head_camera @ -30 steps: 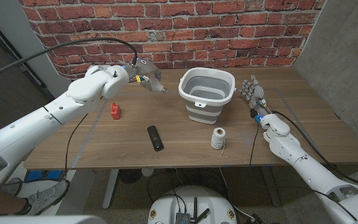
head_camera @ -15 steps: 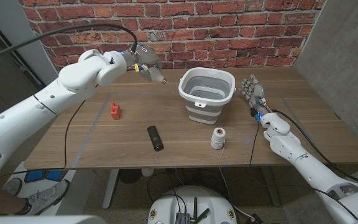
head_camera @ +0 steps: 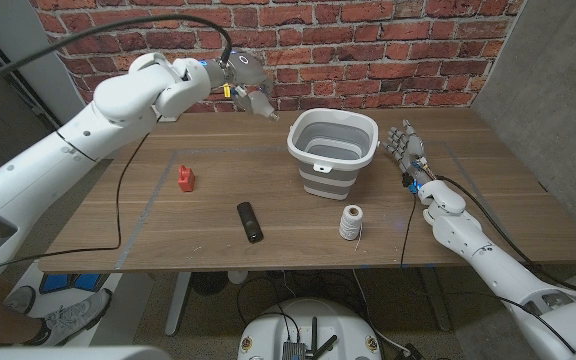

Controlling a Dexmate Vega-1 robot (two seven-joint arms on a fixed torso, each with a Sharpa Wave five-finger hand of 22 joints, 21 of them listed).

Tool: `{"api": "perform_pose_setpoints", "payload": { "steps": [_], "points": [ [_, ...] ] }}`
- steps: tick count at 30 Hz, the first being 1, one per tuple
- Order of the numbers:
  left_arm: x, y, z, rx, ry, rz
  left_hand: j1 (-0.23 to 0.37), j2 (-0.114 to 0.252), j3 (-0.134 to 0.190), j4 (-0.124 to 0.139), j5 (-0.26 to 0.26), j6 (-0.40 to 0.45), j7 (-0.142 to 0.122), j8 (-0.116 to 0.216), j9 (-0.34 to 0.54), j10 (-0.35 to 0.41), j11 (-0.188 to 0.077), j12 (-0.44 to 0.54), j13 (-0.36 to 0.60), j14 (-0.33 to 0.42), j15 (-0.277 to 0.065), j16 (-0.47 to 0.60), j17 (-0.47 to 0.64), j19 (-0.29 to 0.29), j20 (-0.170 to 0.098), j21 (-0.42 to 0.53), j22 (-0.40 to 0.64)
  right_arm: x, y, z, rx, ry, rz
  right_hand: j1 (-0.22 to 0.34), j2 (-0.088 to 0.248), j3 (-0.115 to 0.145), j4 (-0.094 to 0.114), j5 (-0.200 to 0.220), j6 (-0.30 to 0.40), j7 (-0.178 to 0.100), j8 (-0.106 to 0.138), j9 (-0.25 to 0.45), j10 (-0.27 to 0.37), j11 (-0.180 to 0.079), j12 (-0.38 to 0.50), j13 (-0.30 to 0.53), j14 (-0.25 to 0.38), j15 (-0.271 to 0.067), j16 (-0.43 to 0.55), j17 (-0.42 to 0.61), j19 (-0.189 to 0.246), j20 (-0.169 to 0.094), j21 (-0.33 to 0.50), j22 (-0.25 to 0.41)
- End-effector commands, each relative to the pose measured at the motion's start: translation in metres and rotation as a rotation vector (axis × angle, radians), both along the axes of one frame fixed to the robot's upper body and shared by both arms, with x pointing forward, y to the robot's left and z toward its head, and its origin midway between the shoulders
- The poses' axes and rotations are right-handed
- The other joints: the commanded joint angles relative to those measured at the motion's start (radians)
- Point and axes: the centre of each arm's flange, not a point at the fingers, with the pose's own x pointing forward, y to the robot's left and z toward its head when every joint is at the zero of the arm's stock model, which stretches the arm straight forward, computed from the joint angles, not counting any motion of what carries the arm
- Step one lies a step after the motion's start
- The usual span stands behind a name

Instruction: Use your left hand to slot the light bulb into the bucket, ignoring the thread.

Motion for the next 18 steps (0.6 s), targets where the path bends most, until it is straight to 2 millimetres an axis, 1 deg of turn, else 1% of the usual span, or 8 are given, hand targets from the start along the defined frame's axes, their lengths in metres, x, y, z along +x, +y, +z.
{"api": "perform_pose_setpoints", "payload": {
  "steps": [1, 14, 18],
  "points": [
    [-0.01, -0.019, 0.034, 0.014, -0.022, -0.043, 0.014, 0.042, -0.001, -0.001, 0.004, 0.048, -0.004, 0.036, 0.006, 0.042, -0.029, 0.006, 0.033, 0.014, -0.17, 0.009, 0.006, 0.009, 0.006, 0.003, 0.001, 0.004, -0.003, 0.002, 0.003, 0.003, -0.001, -0.008, 0.038, -0.001, 0.003, 0.009, 0.005, -0.002, 0.001, 0.004, 0.007, 0.002, 0.006, 0.0, -0.005, -0.007, 0.006, -0.001, 0.007, 0.003, -0.001, 0.003],
    [-0.016, -0.048, 0.065, 0.005, -0.002, -0.117, 0.011, 0.046, -0.005, 0.0, 0.004, 0.056, -0.004, 0.037, 0.006, 0.049, -0.029, 0.004, 0.037, 0.016, -0.17, 0.01, 0.007, 0.013, 0.016, 0.004, 0.001, 0.009, -0.006, 0.004, -0.001, 0.001, 0.008, -0.007, 0.038, -0.002, 0.004, 0.009, 0.008, -0.001, 0.002, 0.004, 0.007, 0.002, 0.006, 0.0, -0.006, -0.006, 0.007, -0.001, 0.009, 0.005, -0.004, 0.003],
    [-0.018, -0.058, 0.07, -0.007, 0.006, -0.162, 0.012, 0.048, -0.006, 0.0, 0.005, 0.06, -0.004, 0.037, 0.006, 0.053, -0.029, 0.004, 0.039, 0.015, -0.171, 0.009, 0.007, 0.015, 0.024, 0.004, 0.001, 0.01, -0.006, 0.005, -0.005, -0.003, 0.011, -0.007, 0.039, -0.003, 0.003, 0.009, 0.008, -0.002, 0.002, 0.004, 0.007, 0.002, 0.006, 0.0, -0.006, -0.006, 0.007, -0.002, 0.008, 0.004, -0.005, 0.003]
  ]
}}
